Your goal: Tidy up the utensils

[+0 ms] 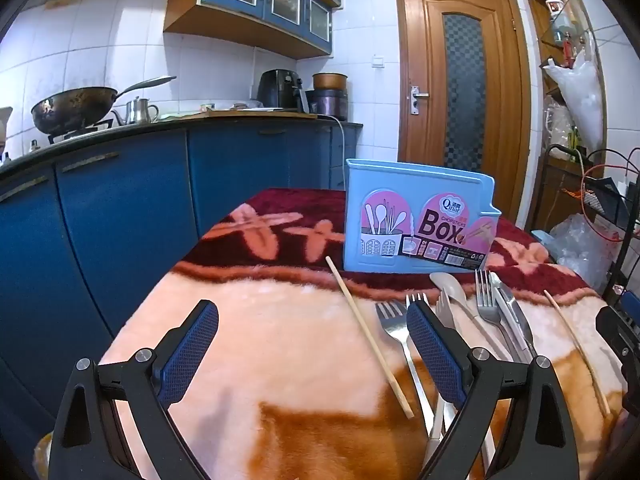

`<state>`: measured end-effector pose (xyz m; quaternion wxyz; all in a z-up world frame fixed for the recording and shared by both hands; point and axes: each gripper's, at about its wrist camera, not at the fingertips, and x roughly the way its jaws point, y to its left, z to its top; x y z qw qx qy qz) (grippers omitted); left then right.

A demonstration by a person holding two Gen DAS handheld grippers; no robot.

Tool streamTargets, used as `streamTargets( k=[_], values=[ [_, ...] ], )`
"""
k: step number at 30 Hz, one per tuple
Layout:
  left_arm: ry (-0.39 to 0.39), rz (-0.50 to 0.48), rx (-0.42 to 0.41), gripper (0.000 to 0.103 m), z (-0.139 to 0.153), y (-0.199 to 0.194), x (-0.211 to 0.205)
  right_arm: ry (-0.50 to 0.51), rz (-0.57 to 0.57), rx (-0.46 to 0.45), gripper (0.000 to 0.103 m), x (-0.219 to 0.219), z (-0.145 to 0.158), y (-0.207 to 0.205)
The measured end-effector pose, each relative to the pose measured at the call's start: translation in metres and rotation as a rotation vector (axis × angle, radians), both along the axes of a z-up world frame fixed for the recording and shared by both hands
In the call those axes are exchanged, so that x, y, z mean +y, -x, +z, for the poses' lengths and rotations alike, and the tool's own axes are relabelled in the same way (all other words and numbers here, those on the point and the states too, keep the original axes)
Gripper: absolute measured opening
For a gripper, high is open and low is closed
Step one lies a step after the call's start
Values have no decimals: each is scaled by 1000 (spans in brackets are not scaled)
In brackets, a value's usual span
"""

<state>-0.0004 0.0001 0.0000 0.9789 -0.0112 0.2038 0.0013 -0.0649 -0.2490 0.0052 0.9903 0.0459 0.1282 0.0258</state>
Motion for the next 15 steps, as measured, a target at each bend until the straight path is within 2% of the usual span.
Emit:
streamTargets(
  k=[15],
  values=[
    [-4,0,5,95,0,0,0,-6,1,5,103,0,0,-1]
  ],
)
